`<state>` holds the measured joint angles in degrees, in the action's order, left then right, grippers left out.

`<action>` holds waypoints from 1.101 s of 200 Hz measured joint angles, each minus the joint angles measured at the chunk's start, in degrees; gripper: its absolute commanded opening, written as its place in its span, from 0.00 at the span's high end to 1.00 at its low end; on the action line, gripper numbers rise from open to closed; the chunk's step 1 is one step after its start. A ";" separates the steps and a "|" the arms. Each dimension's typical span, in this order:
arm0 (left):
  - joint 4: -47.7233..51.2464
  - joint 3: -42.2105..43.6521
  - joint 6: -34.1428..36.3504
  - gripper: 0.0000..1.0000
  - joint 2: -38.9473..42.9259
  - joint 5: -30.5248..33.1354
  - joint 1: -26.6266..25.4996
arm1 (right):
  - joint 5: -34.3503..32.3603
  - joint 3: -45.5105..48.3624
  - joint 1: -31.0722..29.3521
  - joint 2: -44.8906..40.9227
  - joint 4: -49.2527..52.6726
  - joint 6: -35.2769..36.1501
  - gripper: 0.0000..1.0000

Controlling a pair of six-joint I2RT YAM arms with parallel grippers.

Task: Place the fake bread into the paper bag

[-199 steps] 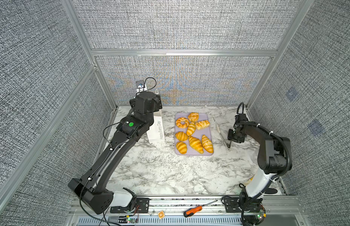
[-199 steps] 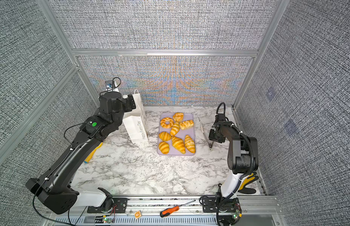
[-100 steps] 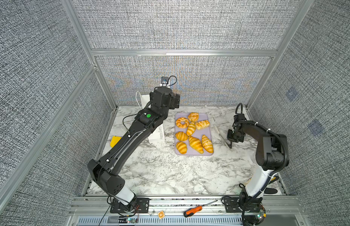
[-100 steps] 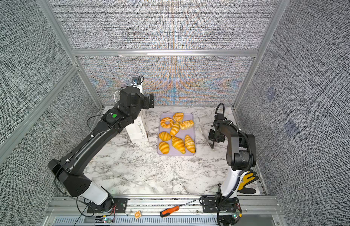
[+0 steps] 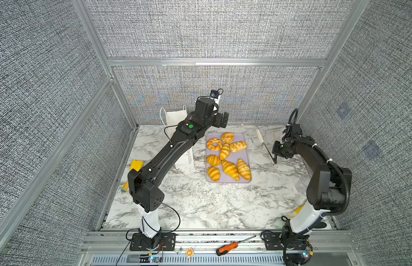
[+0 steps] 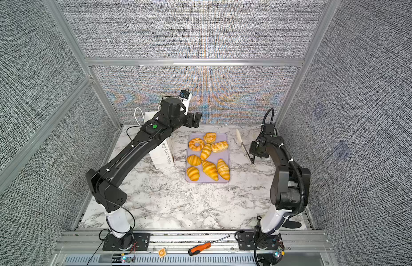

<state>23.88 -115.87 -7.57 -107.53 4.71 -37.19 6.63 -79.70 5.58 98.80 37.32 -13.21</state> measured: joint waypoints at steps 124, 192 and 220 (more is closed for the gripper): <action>-7.52 -5.97 -4.28 0.15 -11.10 -40.41 3.93 | 36.76 -6.27 0.04 1.33 -11.39 -2.47 1.00; -15.13 -7.65 -10.21 0.31 -16.48 -50.47 4.35 | 48.39 -9.07 -1.46 4.63 -14.73 -6.54 1.00; -17.05 -9.88 -12.74 0.35 -18.88 -53.33 4.37 | 50.90 -10.45 -1.81 5.22 -12.90 -6.01 1.00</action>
<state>6.83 -125.75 -20.32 -126.41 -48.62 -32.82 57.54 -90.15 3.77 104.03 24.43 -19.22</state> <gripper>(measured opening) 0.666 0.097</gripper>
